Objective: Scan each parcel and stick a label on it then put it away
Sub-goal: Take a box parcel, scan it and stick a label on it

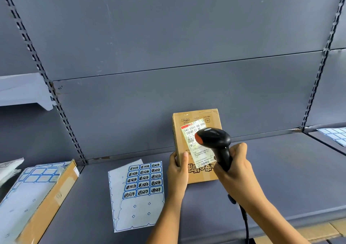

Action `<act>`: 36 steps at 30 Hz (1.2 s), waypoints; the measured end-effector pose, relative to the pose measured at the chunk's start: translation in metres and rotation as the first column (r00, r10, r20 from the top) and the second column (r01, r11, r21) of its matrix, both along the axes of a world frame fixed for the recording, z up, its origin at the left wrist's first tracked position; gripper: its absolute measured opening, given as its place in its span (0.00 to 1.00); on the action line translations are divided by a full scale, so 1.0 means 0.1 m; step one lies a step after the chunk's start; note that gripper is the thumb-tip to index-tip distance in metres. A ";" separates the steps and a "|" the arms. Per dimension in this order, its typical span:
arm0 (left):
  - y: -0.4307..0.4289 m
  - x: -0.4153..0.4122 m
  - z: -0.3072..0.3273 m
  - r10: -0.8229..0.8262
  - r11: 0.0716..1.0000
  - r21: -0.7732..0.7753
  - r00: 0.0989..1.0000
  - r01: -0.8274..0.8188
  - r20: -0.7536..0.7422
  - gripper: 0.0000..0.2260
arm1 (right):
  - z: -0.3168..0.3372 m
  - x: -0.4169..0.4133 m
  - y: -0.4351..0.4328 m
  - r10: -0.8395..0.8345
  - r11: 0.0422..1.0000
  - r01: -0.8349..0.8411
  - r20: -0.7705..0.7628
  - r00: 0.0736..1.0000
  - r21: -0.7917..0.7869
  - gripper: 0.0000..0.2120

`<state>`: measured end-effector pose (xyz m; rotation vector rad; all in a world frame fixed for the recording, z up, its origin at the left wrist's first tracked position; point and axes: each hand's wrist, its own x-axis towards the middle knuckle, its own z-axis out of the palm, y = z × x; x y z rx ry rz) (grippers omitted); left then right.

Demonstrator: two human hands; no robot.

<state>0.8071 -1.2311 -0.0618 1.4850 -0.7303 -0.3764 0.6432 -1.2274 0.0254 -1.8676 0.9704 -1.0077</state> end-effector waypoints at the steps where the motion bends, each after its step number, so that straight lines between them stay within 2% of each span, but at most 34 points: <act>1: 0.00 0.00 0.00 0.001 1.000 -0.002 1.000 -0.001 0.008 0.16 | 0.00 0.00 0.00 0.004 1.000 -0.004 -0.006 1.000 0.002 0.14; 5: 0.00 0.01 0.00 -0.004 1.000 0.002 1.000 0.004 0.011 0.16 | -0.02 0.00 0.01 0.008 1.000 -0.008 -0.008 1.000 -0.007 0.16; 9: 0.00 0.00 -0.01 -0.013 1.000 -0.007 1.000 0.013 0.007 0.22 | -0.02 -0.01 0.02 -0.004 0.999 0.004 0.010 1.000 -0.041 0.16; 13: 0.00 0.01 -0.01 -0.033 0.999 -0.003 0.999 0.033 -0.022 0.19 | 0.02 -0.08 -0.08 -0.038 0.999 0.040 0.103 0.994 -0.017 0.15; 17: 0.01 0.01 0.01 -0.045 0.999 0.012 0.998 0.046 -0.039 0.23 | -0.10 -0.18 -0.53 -0.207 0.955 0.120 0.316 0.926 0.272 0.11; 20: 0.01 0.00 0.00 -0.033 0.999 0.013 0.999 0.034 -0.037 0.21 | -0.33 -0.37 -0.92 -0.299 0.883 0.171 0.241 0.923 0.437 0.08; 23: 0.01 0.00 0.01 -0.026 0.999 0.027 0.999 0.026 -0.034 0.16 | -0.55 -0.52 -1.07 -0.307 0.791 0.135 0.197 0.931 0.596 0.07; 26: 0.02 0.00 0.02 -0.025 0.999 0.047 0.999 0.027 -0.027 0.16 | -0.63 -0.56 -1.11 -0.312 0.753 0.136 0.168 0.935 0.644 0.06; 28: 0.03 -0.01 0.03 -0.023 0.998 0.052 0.999 0.024 -0.026 0.16 | -0.62 -0.53 -1.11 -0.312 0.781 0.202 0.089 0.946 0.591 0.08; 30: 0.03 -0.01 0.03 -0.026 0.998 0.052 0.999 0.027 -0.022 0.16 | -0.62 -0.50 -1.11 -0.318 0.843 0.337 -0.117 0.941 0.419 0.12; 33: 0.03 0.00 0.03 -0.037 0.998 0.045 0.999 0.038 -0.032 0.16 | -0.59 -0.48 -1.08 -0.362 0.874 0.448 -0.361 0.859 0.189 0.19; 36: 0.02 0.01 0.00 -0.050 0.998 0.041 0.998 0.052 -0.045 0.17 | -0.65 -0.49 -1.10 -0.450 0.833 0.550 -0.508 0.734 0.057 0.32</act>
